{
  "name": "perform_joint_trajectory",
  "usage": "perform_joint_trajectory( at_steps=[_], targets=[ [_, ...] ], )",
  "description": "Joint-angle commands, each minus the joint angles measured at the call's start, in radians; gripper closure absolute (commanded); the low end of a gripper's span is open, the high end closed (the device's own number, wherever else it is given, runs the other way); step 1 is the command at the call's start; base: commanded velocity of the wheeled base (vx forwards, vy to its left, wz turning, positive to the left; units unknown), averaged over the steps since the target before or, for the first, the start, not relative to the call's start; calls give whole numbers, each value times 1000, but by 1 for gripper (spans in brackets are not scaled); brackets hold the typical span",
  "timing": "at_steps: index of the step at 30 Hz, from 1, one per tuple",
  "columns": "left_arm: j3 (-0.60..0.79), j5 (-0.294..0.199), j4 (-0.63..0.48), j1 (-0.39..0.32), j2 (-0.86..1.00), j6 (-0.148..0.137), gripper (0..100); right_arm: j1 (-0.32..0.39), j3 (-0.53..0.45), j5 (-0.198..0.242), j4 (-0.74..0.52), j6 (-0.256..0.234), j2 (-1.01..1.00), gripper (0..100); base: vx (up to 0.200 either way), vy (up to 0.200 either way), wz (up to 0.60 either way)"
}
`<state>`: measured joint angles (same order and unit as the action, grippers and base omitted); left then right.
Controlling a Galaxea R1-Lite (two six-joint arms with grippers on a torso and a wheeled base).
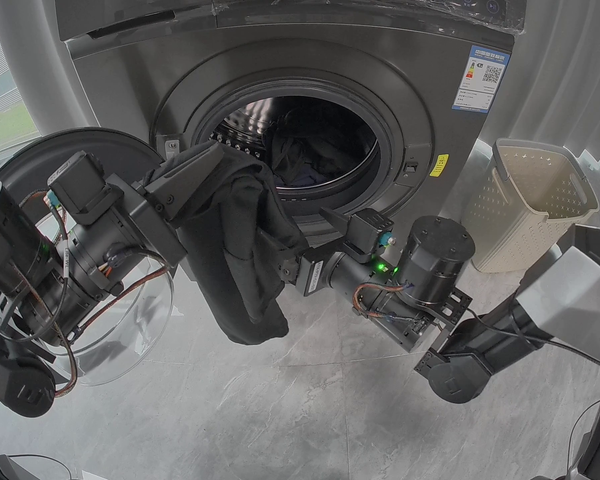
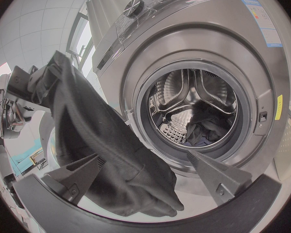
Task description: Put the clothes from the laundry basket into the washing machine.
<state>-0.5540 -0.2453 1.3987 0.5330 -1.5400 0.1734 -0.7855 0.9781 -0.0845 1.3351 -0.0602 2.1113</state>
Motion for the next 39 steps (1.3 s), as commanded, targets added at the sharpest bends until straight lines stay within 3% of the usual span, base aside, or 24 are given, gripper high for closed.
perform_joint_trajectory(
  at_steps=[1,5,6,15,28,29,39],
  targets=[
    [2,-2,8,1,1,0,100,23,53,22,1,0,64,0,0,0,0],
    [2,-2,8,1,-2,0,100,25,82,35,35,0,85,0,0,0,0],
    [3,-2,8,1,-2,0,100,22,83,35,59,2,93,100,0,0,0],
    [29,-3,9,1,-28,0,100,8,65,37,104,13,38,100,0,0,0],
    [39,-5,9,27,-107,5,100,-57,-107,25,101,2,-180,100,0,0,0],
    [36,-3,9,27,-121,9,0,-57,-107,25,102,0,-188,100,0,0,0],
    [77,-3,32,1,-278,23,0,-60,-84,25,101,0,-217,100,0,0,0]
  ],
)
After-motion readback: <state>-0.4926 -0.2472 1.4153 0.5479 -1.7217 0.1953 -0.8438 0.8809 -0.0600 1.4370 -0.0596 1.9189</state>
